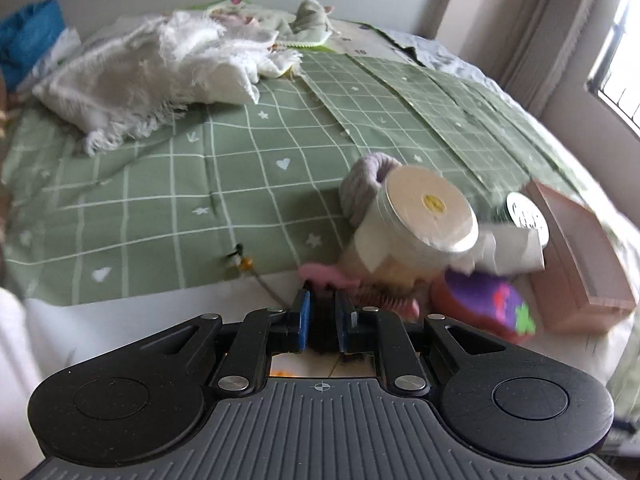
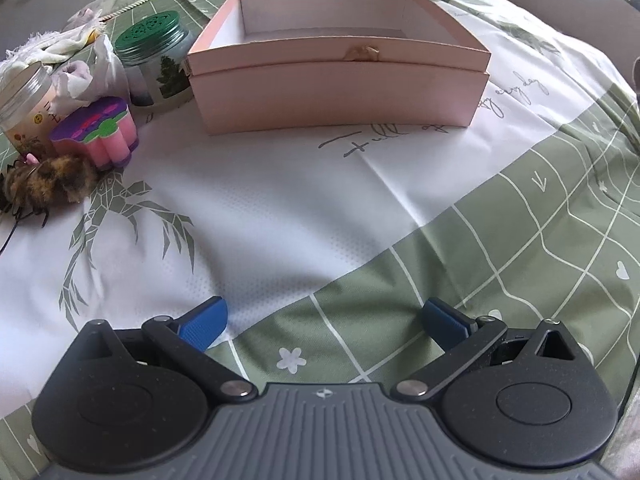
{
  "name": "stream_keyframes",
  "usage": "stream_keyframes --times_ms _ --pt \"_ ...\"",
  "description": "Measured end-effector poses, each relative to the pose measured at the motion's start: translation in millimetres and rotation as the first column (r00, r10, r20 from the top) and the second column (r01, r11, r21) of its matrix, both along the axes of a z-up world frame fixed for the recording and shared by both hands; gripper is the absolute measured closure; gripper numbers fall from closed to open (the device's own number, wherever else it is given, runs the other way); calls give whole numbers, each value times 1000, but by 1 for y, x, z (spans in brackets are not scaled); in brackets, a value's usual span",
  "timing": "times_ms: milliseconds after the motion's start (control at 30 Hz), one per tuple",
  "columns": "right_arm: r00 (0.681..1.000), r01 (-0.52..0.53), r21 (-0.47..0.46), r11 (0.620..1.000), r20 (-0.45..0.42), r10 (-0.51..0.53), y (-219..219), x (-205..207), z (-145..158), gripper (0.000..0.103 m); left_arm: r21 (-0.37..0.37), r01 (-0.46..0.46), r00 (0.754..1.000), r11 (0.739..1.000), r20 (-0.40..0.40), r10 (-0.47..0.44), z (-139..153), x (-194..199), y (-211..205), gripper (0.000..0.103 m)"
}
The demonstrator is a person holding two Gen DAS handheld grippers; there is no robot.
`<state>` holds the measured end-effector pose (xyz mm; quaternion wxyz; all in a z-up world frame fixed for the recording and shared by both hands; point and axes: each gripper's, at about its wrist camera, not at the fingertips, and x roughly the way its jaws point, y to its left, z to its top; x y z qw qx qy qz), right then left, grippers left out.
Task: Organize soft objects
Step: 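Reach the left gripper to the brown furry toy and grasp it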
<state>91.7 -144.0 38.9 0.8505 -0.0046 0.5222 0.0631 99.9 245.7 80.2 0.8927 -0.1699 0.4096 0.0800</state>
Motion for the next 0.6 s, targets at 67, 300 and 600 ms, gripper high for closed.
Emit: stream_keyframes --times_ms 67,300,600 --pt "1000 -6 -18 1000 16 7 1 -3 1 0 -20 -7 999 1000 -37 6 -10 12 2 88" --pt "995 -29 -90 995 92 37 8 -15 -1 0 162 82 995 983 -71 -71 -31 15 -25 78" --pt "995 -19 -42 999 93 23 5 -14 0 0 135 85 996 987 -49 -79 -39 12 -25 61"
